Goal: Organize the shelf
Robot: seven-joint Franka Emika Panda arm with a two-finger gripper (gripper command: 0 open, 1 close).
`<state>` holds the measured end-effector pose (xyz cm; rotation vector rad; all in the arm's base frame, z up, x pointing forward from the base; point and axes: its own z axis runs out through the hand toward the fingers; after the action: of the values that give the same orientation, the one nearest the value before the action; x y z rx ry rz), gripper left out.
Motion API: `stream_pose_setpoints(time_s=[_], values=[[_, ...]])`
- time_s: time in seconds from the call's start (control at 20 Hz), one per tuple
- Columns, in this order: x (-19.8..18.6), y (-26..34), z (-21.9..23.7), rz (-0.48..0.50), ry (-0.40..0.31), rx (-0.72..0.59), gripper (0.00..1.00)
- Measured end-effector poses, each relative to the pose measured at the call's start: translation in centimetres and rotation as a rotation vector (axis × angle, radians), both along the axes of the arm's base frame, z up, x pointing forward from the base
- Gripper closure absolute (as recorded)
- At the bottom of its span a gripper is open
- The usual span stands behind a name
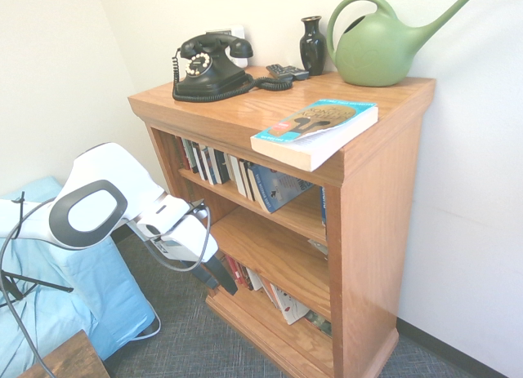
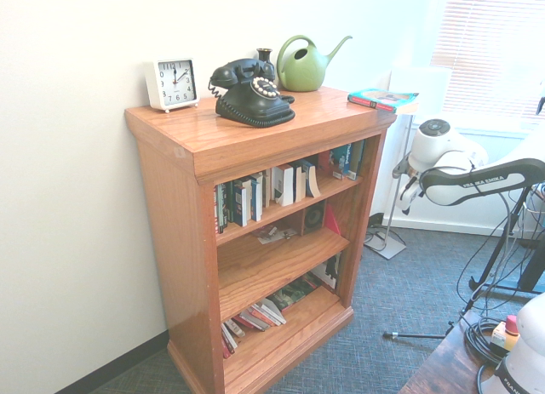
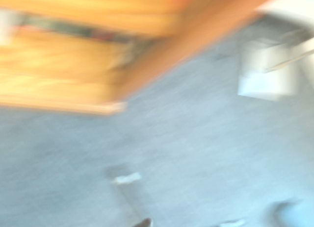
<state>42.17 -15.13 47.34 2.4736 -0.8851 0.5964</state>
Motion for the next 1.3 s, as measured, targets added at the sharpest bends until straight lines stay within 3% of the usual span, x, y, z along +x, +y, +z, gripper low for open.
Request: stream_pose_setpoints(time_s=[0.35, 0.7, 0.95, 1.3], values=[[-1.0, -2.3, 6.2, 0.172, -0.068, -0.363, 0.00], [1.3, -1.3, 9.9, 0.339, -0.143, -0.719, 0.00], [4.4, 0.0, 12.4, 0.396, -0.202, -0.776, 0.00], [8.7, 2.3, 12.2, 0.483, -0.263, -0.754, 0.00]])
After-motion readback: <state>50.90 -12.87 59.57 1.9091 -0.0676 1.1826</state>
